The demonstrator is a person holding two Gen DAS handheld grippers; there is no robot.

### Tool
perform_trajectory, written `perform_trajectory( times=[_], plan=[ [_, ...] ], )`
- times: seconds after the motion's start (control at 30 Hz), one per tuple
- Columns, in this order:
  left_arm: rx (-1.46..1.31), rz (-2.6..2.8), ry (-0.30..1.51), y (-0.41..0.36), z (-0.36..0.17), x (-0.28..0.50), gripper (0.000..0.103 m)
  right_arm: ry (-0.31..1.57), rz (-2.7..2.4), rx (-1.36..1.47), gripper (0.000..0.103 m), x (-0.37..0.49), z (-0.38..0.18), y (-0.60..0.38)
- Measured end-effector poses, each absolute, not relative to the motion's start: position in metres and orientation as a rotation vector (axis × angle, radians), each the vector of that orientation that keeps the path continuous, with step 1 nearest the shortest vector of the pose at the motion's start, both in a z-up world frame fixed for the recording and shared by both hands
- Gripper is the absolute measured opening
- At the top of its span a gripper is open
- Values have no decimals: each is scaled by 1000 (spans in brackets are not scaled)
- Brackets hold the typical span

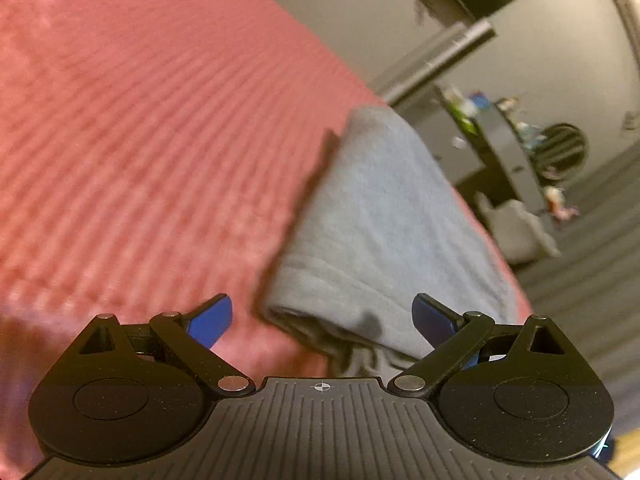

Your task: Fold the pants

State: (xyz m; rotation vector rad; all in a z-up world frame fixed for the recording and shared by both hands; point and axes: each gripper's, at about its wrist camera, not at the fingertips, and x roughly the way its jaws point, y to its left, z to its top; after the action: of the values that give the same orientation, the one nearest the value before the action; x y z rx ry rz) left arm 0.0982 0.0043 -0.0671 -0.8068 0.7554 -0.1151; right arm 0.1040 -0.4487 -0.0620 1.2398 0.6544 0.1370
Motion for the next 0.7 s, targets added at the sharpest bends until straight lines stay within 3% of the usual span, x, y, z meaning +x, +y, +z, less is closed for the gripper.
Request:
perform_trajectory(
  times=[0.17, 0.23, 0.37, 0.57, 0.7],
  plan=[
    [-835, -141, 742, 6, -70, 104, 99, 583, 83, 1295, 79, 100, -71, -461],
    [-852, -159, 766, 2, -72, 106, 99, 594, 130, 1278, 86, 103, -71, -457],
    [-728, -166, 792, -16, -69, 108, 99, 611, 166, 1247, 89, 113, -72, -451],
    [-656, -132, 824, -27, -73, 115, 99, 591, 77, 1333, 73, 111, -85, -466],
    [-633, -109, 827, -27, -74, 114, 99, 588, 65, 1290, 73, 106, -82, -468]
  ],
)
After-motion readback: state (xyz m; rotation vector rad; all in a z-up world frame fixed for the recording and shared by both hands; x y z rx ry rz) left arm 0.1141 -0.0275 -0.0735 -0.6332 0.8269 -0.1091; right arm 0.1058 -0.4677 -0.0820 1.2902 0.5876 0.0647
